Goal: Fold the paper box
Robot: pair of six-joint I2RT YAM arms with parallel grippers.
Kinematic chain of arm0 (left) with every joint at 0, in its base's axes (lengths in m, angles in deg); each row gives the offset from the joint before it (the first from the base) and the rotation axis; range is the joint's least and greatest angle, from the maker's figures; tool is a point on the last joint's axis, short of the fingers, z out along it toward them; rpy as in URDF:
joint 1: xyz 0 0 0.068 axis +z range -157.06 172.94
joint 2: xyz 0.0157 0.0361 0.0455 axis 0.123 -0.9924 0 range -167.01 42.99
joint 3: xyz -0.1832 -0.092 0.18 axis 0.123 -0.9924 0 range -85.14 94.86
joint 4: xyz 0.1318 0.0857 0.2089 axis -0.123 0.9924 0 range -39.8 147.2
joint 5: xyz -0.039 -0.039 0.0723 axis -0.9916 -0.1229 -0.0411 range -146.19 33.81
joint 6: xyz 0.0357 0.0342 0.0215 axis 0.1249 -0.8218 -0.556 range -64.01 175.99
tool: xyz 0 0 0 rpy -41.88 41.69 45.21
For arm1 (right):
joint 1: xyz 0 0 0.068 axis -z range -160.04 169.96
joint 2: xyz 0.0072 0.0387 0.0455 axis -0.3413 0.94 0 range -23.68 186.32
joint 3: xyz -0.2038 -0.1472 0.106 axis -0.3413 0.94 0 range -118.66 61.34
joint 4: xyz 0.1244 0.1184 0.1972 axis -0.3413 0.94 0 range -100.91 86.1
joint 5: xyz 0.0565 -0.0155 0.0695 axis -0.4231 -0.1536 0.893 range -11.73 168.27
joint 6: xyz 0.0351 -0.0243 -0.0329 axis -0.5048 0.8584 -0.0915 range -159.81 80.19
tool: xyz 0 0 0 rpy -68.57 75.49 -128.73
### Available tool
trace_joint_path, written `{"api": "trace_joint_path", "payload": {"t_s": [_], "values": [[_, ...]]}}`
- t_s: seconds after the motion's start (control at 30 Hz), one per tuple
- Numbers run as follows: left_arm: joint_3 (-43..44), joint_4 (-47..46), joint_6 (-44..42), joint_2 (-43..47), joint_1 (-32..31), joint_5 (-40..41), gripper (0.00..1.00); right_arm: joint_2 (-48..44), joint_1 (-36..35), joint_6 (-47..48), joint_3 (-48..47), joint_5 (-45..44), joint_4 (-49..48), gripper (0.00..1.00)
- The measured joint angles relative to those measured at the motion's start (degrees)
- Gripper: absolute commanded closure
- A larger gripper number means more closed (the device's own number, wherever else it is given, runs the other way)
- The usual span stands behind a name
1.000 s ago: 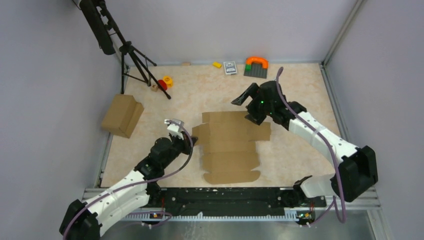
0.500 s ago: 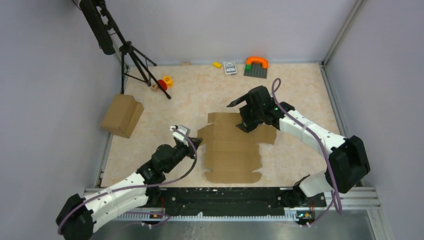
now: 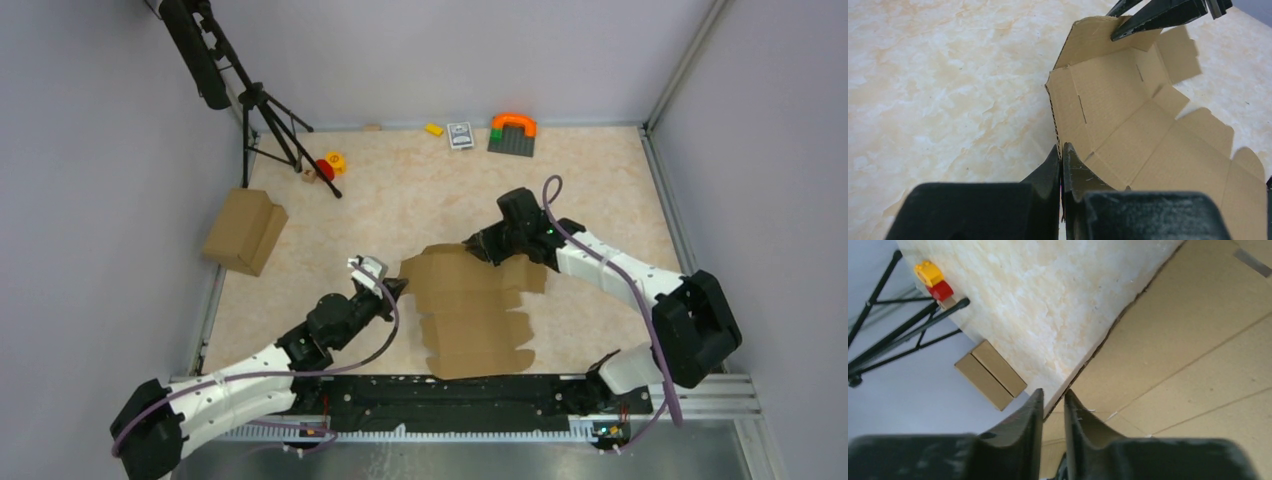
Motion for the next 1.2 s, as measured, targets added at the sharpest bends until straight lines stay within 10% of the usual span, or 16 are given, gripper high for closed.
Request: {"api": "trace_joint_path", "payload": {"t_s": [0.23,0.5,0.73,1.2], "values": [[0.00,-0.83,0.09,-0.68,-0.09,0.55,0.81,-2.73,-0.04,2.86,0.02,0.33,-1.68,1.00],[1.92,5.79,5.51,-2.32,-0.09,5.20,0.19,-2.62,-0.04,15.30,-4.90,-4.26,-0.92,1.00],[8.52,15.43,10.91,-2.16,-0.09,4.90,0.06,0.28,-0.04,29.83,-6.12,-4.87,-2.47,1.00],[24.02,21.86,10.47,-17.09,-0.09,-2.99,0.12,-5.14,0.74,41.88,7.96,3.54,-17.79,0.99]]}}
